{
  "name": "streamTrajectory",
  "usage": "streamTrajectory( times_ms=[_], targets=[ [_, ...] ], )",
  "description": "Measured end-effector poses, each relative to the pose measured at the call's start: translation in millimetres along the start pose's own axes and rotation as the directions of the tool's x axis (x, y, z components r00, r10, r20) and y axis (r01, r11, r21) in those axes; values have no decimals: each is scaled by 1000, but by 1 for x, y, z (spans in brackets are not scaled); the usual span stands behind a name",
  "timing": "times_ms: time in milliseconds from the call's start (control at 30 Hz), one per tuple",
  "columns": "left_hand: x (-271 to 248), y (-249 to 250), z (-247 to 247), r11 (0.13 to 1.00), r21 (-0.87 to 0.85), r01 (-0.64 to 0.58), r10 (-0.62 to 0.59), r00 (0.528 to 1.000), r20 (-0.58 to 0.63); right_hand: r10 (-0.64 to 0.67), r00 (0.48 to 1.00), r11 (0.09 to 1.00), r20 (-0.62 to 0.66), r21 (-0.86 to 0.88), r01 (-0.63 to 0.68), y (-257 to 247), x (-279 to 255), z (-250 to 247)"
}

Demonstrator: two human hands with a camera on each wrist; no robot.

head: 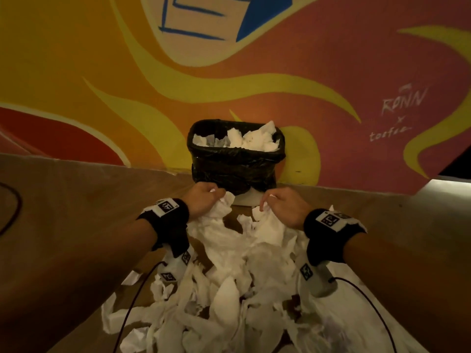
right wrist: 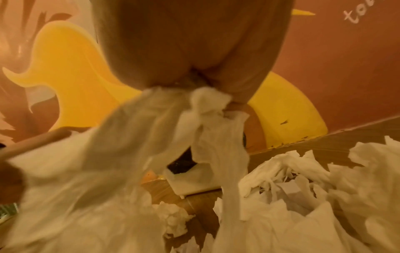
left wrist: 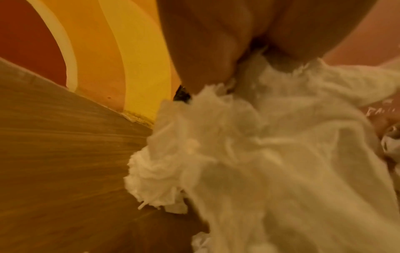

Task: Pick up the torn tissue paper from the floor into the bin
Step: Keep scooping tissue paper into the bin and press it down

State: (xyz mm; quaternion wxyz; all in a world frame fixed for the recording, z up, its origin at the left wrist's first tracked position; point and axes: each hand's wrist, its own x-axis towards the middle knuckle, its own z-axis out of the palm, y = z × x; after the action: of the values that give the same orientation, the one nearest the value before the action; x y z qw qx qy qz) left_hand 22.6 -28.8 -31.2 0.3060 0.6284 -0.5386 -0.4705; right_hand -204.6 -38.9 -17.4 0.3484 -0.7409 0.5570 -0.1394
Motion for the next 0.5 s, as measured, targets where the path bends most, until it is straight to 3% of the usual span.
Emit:
streamTrajectory(
  times_ms=[100,233,367,433,500],
  targets=[
    [3,8,0,997,9,-78,78,993,-85,39,999,999,25,26,-40,-5,-4,6],
    [6,19,-2,973,-85,-216,200,967,-159,39,983,996,177,72,-53,-21,-12,17],
    [8,31,-3,943,-232,-238,183,955,-234,-63,969,979,240,205,13,-32,-10,36],
    [7,34,-2,910,-355,-214,131,961,-244,-92,968,982,235,183,50,-35,-5,43],
    [7,34,1,906,-358,-225,125,952,-280,-101,979,984,178,160,72,-37,0,50]
  ],
)
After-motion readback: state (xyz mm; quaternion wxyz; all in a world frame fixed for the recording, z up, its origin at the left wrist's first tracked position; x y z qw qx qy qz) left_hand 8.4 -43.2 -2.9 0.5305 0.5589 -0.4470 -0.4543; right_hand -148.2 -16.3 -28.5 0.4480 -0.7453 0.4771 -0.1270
